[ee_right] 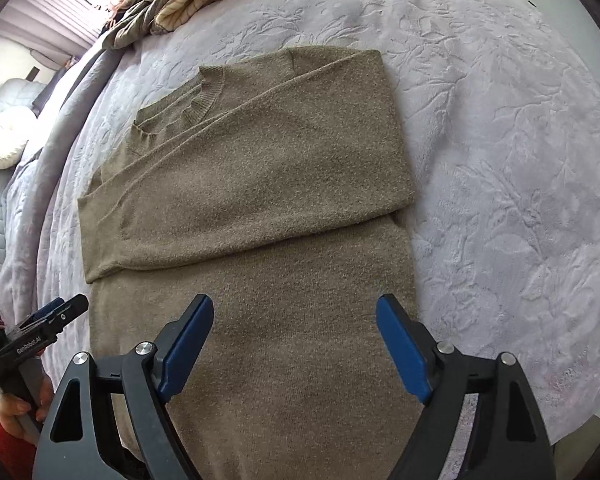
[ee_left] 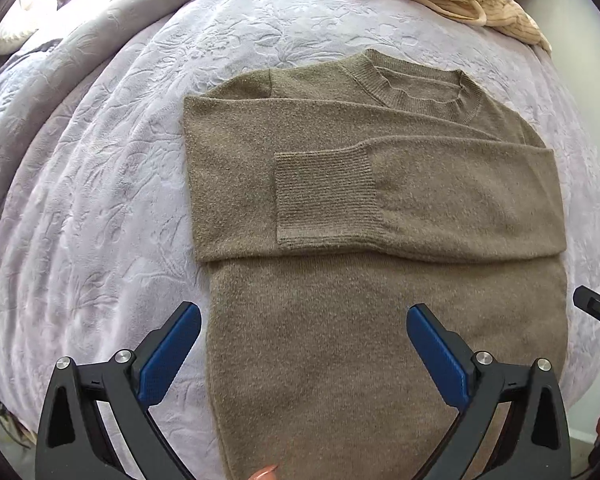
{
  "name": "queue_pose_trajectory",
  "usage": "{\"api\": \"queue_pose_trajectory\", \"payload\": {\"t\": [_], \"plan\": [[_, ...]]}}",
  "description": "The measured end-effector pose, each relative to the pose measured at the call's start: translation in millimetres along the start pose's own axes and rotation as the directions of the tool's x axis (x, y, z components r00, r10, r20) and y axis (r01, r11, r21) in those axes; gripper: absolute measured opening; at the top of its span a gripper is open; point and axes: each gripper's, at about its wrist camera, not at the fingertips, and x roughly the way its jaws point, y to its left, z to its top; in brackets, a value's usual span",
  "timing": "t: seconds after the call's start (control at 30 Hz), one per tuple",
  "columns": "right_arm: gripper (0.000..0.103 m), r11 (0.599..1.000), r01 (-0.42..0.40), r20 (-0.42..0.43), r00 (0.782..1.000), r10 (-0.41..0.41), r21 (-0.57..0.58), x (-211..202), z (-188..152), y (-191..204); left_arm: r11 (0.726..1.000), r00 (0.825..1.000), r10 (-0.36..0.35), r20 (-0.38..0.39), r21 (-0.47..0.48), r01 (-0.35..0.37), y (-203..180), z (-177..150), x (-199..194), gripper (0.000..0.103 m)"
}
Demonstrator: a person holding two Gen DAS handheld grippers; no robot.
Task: Fold small clothes
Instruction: 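Move both open tools to the sweater hem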
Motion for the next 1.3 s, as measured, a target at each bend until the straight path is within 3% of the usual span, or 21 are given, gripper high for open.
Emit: {"api": "queue_pose_trajectory", "payload": {"t": [0.2,0.5,0.87,1.07,1.3], "plan": [[0.086,1.000,0.011,-0.011,1.000,-0.011,0.005,-6,-8,-1,1.000,0.999,0.018,-0.031,-0.005,-0.018,2,-6,-1,0.103],[0.086,0.999,0.002,-0.026,1.000,-0.001,0.041,-11,-16,-12,1.000,0.996,-0.029,-0.084,-0.015,0.027,0,-16,0,0.103],[0.086,0.991,-0.086,-0.084,0.992,0.095,0.098,2,-24,-28,1.000,0.991,0.005,-0.133,-0.021,-0.008,-8,-39,-1,0.103],[0.086,0.985,-0.169,-0.165,0.971,0.174,0.040,11,-19,-35,0.993,0.990,0.033,-0.139,-0.107,-0.049,-15,-72,-7,0.103],[0.086,0.958,-0.277,-0.282,0.927,0.247,-0.070,17,-27,-34,0.972,0.988,0.034,-0.148,-0.224,-0.067,-9,-131,-23,0.103]]}}
